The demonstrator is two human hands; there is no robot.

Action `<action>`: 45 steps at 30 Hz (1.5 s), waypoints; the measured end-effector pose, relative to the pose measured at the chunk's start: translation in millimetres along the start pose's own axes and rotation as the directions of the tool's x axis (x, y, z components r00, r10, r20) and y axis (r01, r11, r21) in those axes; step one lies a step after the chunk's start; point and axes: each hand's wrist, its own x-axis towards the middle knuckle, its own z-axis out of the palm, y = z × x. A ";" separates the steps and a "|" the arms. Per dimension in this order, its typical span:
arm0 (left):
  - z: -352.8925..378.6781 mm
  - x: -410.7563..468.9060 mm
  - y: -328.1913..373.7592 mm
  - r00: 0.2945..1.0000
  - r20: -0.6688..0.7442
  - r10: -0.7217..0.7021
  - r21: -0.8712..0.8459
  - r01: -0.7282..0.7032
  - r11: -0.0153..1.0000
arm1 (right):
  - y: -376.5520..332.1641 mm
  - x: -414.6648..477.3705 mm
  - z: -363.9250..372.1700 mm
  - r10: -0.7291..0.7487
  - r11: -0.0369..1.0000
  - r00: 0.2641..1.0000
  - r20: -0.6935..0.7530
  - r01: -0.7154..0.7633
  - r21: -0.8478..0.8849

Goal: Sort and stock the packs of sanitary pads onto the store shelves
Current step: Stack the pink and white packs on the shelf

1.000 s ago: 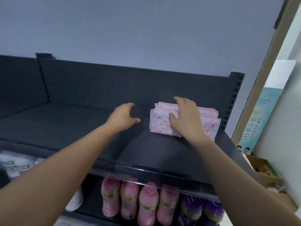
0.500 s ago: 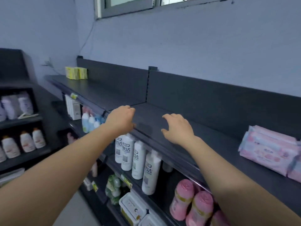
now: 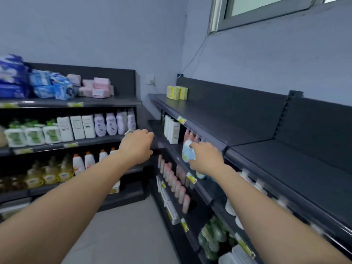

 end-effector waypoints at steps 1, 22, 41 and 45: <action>2.7 1.0 -17.9 1.000 0.004 -0.018 0.007 0.018 1.000 | -14.1 11.4 3.7 -0.015 1.000 1.000 0.000 0.015 0.006; 90.7 105.1 -270.4 0.935 0.074 -0.346 0.067 0.342 0.937 | -205.5 288.8 85.0 -0.312 0.949 0.950 0.000 0.311 0.058; 160.4 344.6 -475.0 0.889 -0.003 -0.458 0.075 0.457 0.886 | -311.0 621.2 136.4 -0.429 0.896 0.903 -0.012 0.427 0.126; 179.2 401.8 -528.7 0.898 -0.005 -0.441 0.052 0.440 0.896 | -341.7 693.2 151.3 -0.415 0.901 0.910 -0.013 0.413 0.135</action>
